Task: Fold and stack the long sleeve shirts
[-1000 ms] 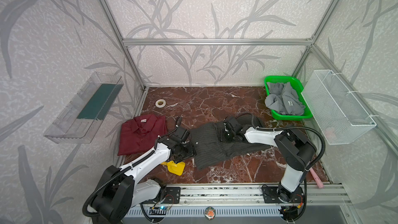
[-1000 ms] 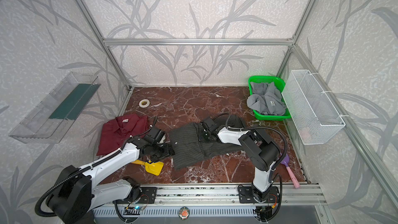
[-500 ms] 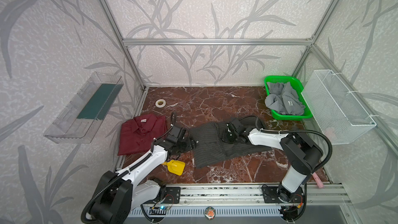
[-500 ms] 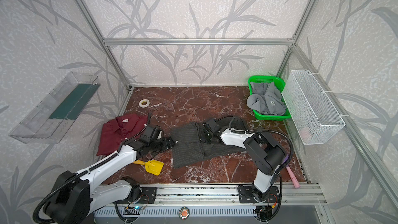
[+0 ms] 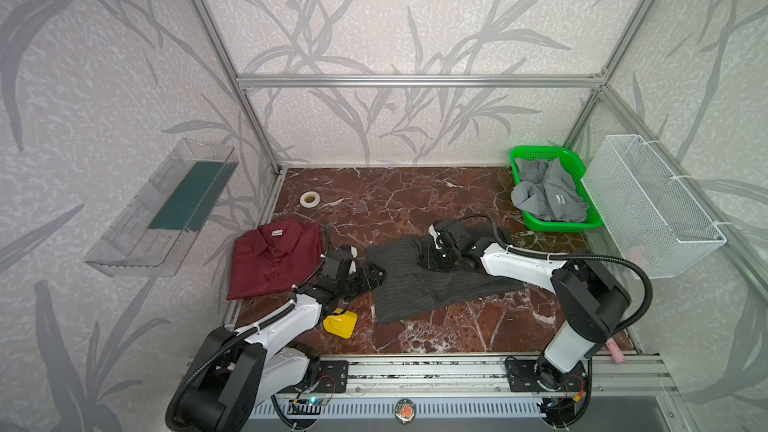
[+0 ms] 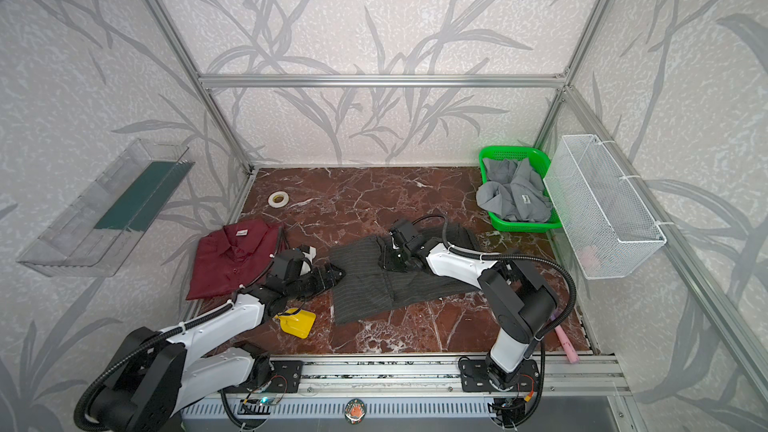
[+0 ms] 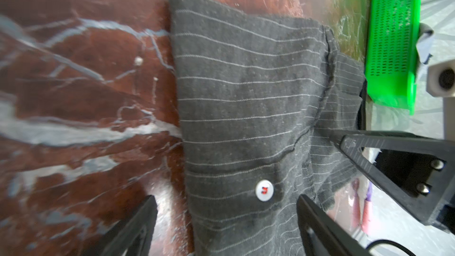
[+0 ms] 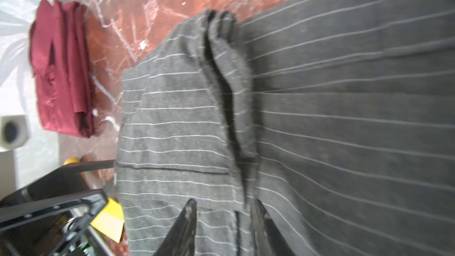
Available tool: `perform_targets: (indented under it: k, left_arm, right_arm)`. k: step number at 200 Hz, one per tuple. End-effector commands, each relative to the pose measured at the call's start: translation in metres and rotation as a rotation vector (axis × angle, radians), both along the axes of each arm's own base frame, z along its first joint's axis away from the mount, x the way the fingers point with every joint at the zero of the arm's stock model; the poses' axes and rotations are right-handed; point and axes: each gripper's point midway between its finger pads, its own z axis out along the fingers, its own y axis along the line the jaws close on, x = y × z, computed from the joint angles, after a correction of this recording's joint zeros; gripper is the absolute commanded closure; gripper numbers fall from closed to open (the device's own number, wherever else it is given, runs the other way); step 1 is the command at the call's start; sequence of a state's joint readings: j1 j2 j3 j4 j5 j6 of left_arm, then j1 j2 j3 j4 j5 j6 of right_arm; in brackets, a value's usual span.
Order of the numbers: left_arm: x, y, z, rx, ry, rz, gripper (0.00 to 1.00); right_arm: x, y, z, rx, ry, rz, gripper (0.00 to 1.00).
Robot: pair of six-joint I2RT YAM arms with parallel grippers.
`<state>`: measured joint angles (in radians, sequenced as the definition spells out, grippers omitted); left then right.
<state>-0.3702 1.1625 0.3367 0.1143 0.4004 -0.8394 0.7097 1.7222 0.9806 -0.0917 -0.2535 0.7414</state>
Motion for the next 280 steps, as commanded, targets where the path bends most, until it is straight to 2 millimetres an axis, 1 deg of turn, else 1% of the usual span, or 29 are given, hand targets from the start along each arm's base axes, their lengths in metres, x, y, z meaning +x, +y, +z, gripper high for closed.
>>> perform_targets:
  k: [1, 27, 44, 87, 113, 129, 154, 178, 189, 197, 206, 210, 214, 225, 236, 243, 254, 261, 280]
  left_arm:
    - [0.001, -0.017, 0.003, -0.089, -0.007, -0.056, 0.11]
    - [-0.006, -0.017, -0.016, -0.09, 0.052, -0.055, 0.12]
    - [-0.009, -0.016, -0.023, -0.096, 0.068, -0.05, 0.15]
    - [-0.01, -0.018, -0.023, -0.127, 0.066, -0.045, 0.26]
    - [-0.01, -0.02, -0.023, -0.14, 0.063, -0.045, 0.36]
    - [-0.008, -0.021, -0.02, -0.154, 0.054, -0.045, 0.39]
    - [-0.005, -0.028, -0.013, -0.205, 0.037, -0.053, 0.51]
    - [-0.003, -0.033, -0.01, -0.236, 0.028, -0.07, 0.59]
    - [-0.003, -0.035, -0.01, -0.246, 0.032, -0.077, 0.61]
    - [-0.003, -0.036, -0.01, -0.253, 0.033, -0.078, 0.68]
    - [-0.003, -0.036, -0.01, -0.254, 0.038, -0.078, 0.84]
    - [-0.003, -0.036, -0.01, -0.254, 0.038, -0.076, 0.89]
    - [-0.002, -0.036, -0.009, -0.254, 0.036, -0.076, 0.92]
    - [-0.002, -0.035, -0.01, -0.24, 0.047, -0.068, 0.93]
    - [-0.002, -0.033, -0.009, -0.218, 0.056, -0.065, 0.96]
    - [-0.001, -0.031, -0.007, -0.201, 0.06, -0.063, 1.0]
    - [-0.001, -0.027, -0.003, -0.161, 0.08, -0.054, 1.0]
    - [0.0, -0.025, 0.003, -0.139, 0.075, -0.057, 1.0]
    - [-0.001, -0.013, 0.017, -0.042, 0.082, -0.045, 1.0]
  right_arm:
    - [0.0, 0.012, -0.002, 0.025, -0.005, 0.048, 0.62]
    - [0.0, 0.007, -0.015, -0.014, 0.01, 0.045, 0.62]
    - [-0.001, 0.003, -0.023, -0.042, 0.019, 0.04, 0.63]
    - [-0.004, -0.004, -0.037, -0.077, 0.04, 0.025, 0.64]
    - [-0.005, -0.004, -0.041, -0.077, 0.048, 0.023, 0.65]
    - [-0.007, -0.003, -0.042, -0.077, 0.052, 0.025, 0.65]
    - [-0.01, -0.004, -0.044, -0.082, 0.056, 0.025, 0.66]
    - [-0.011, -0.005, -0.045, -0.082, 0.056, 0.021, 0.66]
    - [-0.012, -0.005, -0.046, -0.083, 0.057, 0.023, 0.66]
    - [-0.012, -0.005, -0.046, -0.083, 0.058, 0.021, 0.66]
    - [-0.013, -0.005, -0.048, -0.083, 0.061, 0.023, 0.66]
    - [-0.013, -0.005, -0.049, -0.083, 0.062, 0.023, 0.66]
    - [-0.014, -0.004, -0.048, -0.082, 0.063, 0.025, 0.66]
    - [-0.016, -0.003, -0.051, -0.084, 0.07, 0.027, 0.66]
    - [-0.017, -0.001, -0.051, -0.083, 0.071, 0.03, 0.66]
    - [-0.018, 0.0, -0.05, -0.08, 0.072, 0.032, 0.66]
    - [-0.018, 0.001, -0.046, -0.077, 0.067, 0.035, 0.66]
    - [-0.017, 0.0, -0.04, -0.076, 0.059, 0.036, 0.66]
    - [-0.011, -0.005, -0.015, -0.078, 0.0, 0.03, 0.65]
